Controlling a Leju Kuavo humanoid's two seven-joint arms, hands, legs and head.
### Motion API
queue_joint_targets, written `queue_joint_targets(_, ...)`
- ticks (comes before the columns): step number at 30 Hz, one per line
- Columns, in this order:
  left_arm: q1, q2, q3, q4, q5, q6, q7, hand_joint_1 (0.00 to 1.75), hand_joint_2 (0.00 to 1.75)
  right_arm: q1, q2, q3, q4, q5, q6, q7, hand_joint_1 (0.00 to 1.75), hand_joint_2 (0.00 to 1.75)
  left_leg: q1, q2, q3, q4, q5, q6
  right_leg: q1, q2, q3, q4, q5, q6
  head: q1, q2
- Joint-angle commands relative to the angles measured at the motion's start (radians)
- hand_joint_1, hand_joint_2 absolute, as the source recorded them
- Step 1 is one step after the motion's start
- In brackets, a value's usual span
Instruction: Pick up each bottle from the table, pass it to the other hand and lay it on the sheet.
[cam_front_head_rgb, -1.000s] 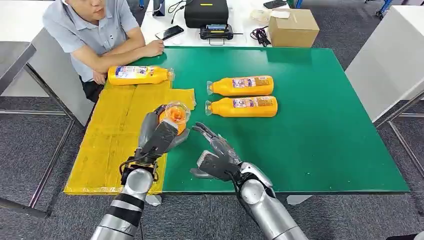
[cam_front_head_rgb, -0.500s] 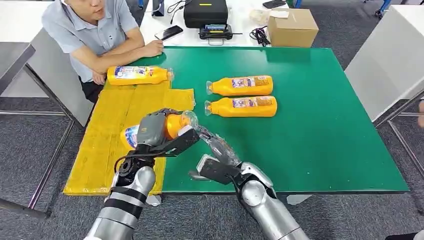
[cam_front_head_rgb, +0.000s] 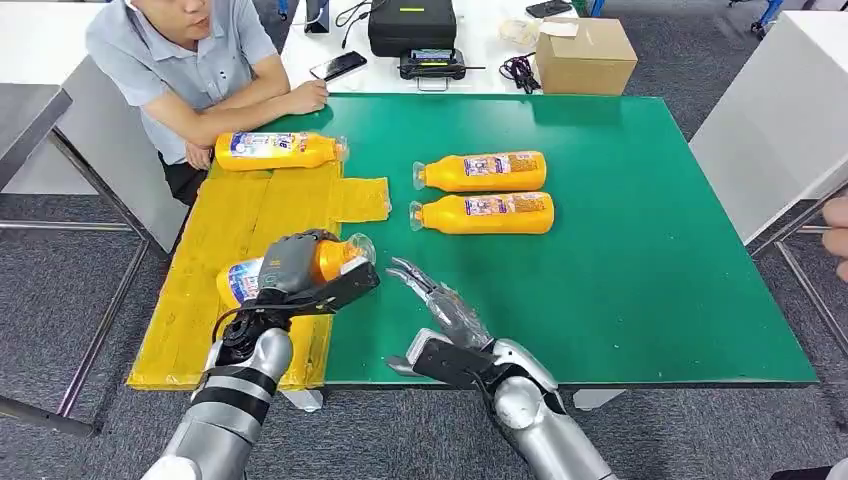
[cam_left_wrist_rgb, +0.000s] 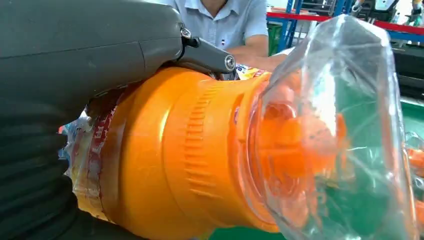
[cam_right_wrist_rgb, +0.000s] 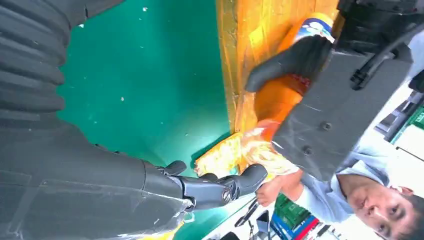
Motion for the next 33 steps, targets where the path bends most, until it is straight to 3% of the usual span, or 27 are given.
queue_joint_targets(1, -0.042, 0.023, 0.052, 0.090, 0.005, -0.011, 0.000, 1.75, 1.75, -0.016, -0.033, 0.022, 0.004, 0.001, -0.002, 0.000, 0.00, 1.75, 0.001, 0.002, 0.004, 0.000, -0.001, -0.002, 0.001, 0.001, 0.004, 0.000, -0.001, -0.002, 0.000, 0.000)
queue_joint_targets(14, -0.042, 0.033, 0.069, 0.077, 0.016, -0.045, -0.013, 1.75, 1.75, 0.005, -0.038, 0.009, -0.006, 0.003, -0.007, -0.004, 0.00, 1.75, 0.002, 0.002, 0.006, 0.000, -0.002, -0.003, 0.002, 0.001, 0.006, 0.000, -0.002, -0.004, 0.000, 0.000)
queue_joint_targets(21, -0.087, 0.074, 0.016, 0.297, -0.131, -0.051, 0.041, 1.75, 1.75, -0.012, -0.046, 0.008, -0.008, 0.007, -0.010, -0.026, 0.00, 1.75, 0.000, 0.002, 0.005, -0.001, -0.001, -0.002, 0.001, 0.001, 0.005, -0.001, -0.001, -0.002, 0.000, 0.000)
queue_joint_targets(33, -0.121, 0.126, -0.049, 0.487, -0.207, -0.030, -0.011, 1.75, 1.75, -0.031, -0.053, 0.001, 0.024, -0.008, -0.016, -0.063, 0.00, 1.75, 0.000, 0.002, 0.006, -0.001, -0.001, -0.002, 0.000, 0.001, 0.005, 0.000, -0.001, -0.002, 0.000, 0.000)
